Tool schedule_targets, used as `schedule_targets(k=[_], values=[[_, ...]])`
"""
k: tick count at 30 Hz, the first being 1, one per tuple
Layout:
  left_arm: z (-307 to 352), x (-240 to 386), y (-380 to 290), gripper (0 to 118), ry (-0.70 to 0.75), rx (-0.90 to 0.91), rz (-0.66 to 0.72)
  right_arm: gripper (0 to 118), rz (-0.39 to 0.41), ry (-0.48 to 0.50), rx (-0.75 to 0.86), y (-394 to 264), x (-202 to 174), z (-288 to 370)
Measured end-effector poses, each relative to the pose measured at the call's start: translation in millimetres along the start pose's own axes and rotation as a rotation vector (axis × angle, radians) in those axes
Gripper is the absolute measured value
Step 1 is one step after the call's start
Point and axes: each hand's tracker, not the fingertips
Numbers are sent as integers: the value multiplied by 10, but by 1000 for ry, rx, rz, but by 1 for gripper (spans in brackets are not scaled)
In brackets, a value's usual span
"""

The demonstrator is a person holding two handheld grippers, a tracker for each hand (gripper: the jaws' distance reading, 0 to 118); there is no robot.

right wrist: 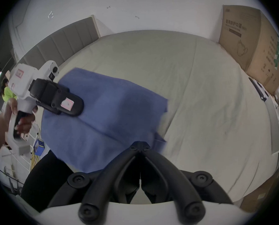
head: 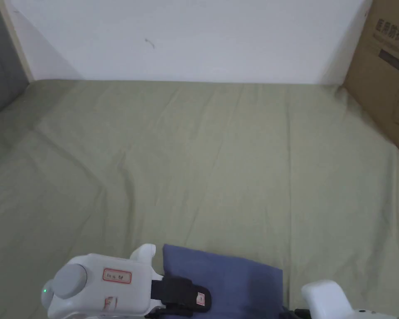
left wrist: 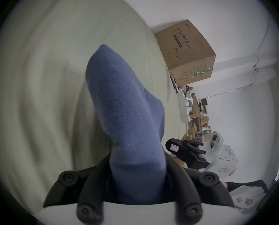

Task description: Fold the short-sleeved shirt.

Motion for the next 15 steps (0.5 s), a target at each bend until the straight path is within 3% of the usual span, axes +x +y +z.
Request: schedule_targets(k=[3,7,9,13,15], values=[[540,87,98,16,111,25,-88,0,68,-10,41,58,-102,148],[1424,-141,306,16,380,7,-142,0,83,6,55,114,-276,243],[1774,-305,410,16,622,-32,-173,0,96,13,47,136,-381,226],[2136,-810,527,16,1217,-134,-257,0,206,-25,-9,159,-591,134],[2189,-1098,538,16,1372,-218,-325,0,214,-13,-26,172,-646,107]])
